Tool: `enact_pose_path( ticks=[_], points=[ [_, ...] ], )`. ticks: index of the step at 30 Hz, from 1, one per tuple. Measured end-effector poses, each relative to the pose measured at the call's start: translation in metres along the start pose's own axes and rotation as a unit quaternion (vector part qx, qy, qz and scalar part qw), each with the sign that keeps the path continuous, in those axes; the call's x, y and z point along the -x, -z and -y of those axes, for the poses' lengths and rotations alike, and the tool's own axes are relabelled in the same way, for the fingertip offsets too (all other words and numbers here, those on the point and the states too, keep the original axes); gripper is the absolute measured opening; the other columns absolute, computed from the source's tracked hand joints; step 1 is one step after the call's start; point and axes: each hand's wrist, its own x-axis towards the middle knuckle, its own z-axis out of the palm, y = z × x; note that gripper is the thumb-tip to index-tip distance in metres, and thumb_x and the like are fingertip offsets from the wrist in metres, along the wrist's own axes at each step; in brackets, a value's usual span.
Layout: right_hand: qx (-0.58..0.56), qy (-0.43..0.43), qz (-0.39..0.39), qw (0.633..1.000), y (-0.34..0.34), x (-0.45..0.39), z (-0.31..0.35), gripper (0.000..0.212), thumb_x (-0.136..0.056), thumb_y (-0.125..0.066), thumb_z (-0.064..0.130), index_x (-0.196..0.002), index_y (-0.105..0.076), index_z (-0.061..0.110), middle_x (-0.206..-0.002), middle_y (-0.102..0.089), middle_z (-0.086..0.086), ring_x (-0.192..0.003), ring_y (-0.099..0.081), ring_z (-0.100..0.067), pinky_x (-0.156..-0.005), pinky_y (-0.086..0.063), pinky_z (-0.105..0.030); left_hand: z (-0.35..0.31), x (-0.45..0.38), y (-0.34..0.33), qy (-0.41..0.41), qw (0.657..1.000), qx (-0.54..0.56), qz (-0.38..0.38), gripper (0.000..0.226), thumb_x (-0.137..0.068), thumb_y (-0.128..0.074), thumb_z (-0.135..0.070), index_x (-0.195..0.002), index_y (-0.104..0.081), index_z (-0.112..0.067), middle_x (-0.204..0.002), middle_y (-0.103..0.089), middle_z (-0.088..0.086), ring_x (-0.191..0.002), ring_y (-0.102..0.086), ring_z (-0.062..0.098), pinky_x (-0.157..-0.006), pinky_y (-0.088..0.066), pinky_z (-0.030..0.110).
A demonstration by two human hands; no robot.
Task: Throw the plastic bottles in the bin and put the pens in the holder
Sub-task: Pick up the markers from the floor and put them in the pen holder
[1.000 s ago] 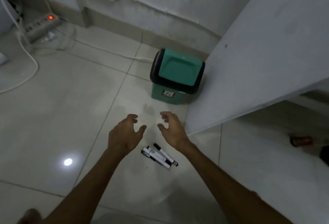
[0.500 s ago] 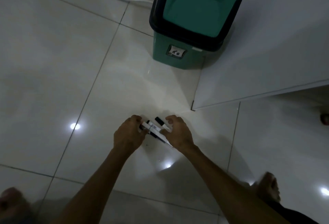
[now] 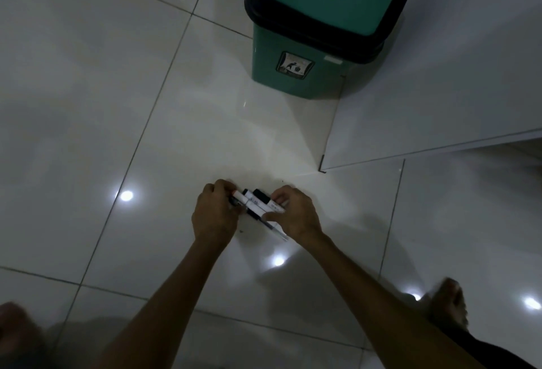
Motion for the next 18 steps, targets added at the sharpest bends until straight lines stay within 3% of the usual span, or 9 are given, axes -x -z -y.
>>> enact_pose_path(
  ticks=[2,8,14,18],
  points=[
    [-0.02,-0.01,0.0,1.0,0.0,0.0,-0.001,0.037,-0.062,-0.09,0.022,-0.09,-0.065,0.024,-0.089,-0.065,0.007,-0.082,-0.06,-0.01,-0.077,-0.055,-0.032,0.001,-0.001,-0.001,0.009,1.0,0.01,-0.006,0.048,-0.073,-0.082,-0.023,-0.113,-0.057,-0.019,-0.111,-0.06,0.007,-0.101,-0.058,0.027,-0.076,-0.049,0.036],
    [-0.043,-0.009,-0.003,0.999,-0.002,0.001,-0.005,0.042,-0.066,-0.088,0.024,-0.104,-0.072,0.015,-0.092,-0.066,0.008,-0.084,-0.061,-0.007,-0.077,-0.051,-0.022,0.0,0.005,0.002,-0.006,0.998,-0.045,-0.036,0.048,-0.075,-0.08,-0.032,-0.113,-0.055,-0.015,-0.11,-0.061,0.007,-0.097,-0.059,0.026,-0.072,-0.052,0.038],
    [-0.108,-0.033,-0.038,0.993,0.009,0.002,-0.009,0.025,-0.073,-0.083,0.02,-0.096,-0.075,0.016,-0.089,-0.074,0.002,-0.079,-0.07,-0.015,-0.069,-0.058,-0.026,0.0,0.009,0.006,-0.208,0.964,-0.159,-0.055,0.054,-0.072,-0.083,-0.02,-0.12,-0.061,-0.011,-0.126,-0.059,0.012,-0.111,-0.056,0.028,-0.091,-0.048,0.038],
    [-0.129,-0.04,-0.07,0.988,0.02,0.002,-0.015,0.028,-0.073,-0.083,0.019,-0.099,-0.076,0.013,-0.09,-0.075,-0.002,-0.082,-0.07,-0.018,-0.076,-0.059,-0.034,-0.005,0.004,0.001,-0.372,0.897,-0.236,-0.012,0.054,-0.065,-0.083,-0.008,-0.116,-0.068,-0.012,-0.121,-0.068,0.011,-0.112,-0.063,0.032,-0.095,-0.049,0.043]
  ],
)
